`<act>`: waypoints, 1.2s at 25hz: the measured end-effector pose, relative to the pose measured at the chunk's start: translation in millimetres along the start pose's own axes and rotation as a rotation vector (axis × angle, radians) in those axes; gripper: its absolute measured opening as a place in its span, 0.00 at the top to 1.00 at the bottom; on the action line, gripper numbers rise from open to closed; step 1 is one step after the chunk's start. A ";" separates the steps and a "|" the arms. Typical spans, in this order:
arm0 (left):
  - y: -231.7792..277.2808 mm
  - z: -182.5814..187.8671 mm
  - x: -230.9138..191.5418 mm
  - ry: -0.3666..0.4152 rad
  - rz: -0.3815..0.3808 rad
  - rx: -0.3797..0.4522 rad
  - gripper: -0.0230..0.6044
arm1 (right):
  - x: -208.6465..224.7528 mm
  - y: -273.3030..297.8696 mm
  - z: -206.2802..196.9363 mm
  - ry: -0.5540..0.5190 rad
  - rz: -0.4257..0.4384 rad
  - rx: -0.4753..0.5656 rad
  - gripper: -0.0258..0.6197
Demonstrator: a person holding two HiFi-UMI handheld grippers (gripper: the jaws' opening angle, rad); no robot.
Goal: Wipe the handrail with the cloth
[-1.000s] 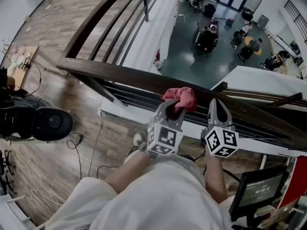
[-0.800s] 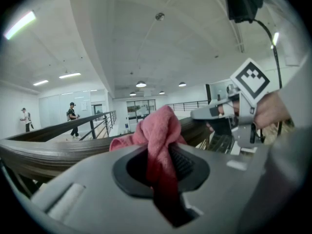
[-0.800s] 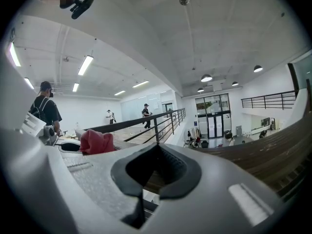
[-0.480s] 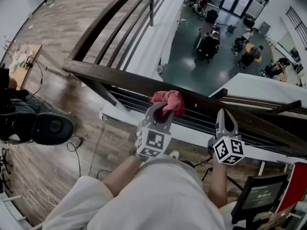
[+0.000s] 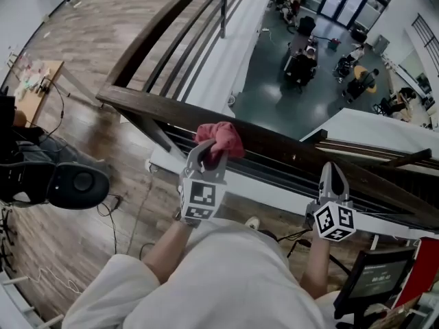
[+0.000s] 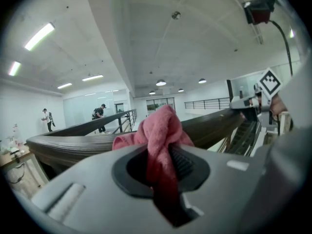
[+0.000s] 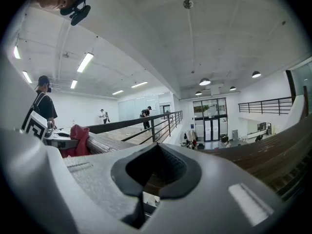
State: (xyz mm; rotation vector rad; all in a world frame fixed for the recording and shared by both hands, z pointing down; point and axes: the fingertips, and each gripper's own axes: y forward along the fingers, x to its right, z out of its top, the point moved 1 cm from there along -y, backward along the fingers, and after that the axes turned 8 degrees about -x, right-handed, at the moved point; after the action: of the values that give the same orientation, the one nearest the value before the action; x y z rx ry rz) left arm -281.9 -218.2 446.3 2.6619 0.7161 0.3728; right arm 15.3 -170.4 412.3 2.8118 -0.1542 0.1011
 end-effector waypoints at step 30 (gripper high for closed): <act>-29.2 -37.4 -167.7 -0.076 0.147 0.031 0.85 | 23.0 -4.0 8.4 0.005 -0.153 0.041 0.96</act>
State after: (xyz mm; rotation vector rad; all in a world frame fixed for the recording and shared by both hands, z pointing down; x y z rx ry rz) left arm -447.4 -272.4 441.8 2.7495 0.5091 0.2991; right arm 39.1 -171.6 405.0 2.8526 0.0655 0.0761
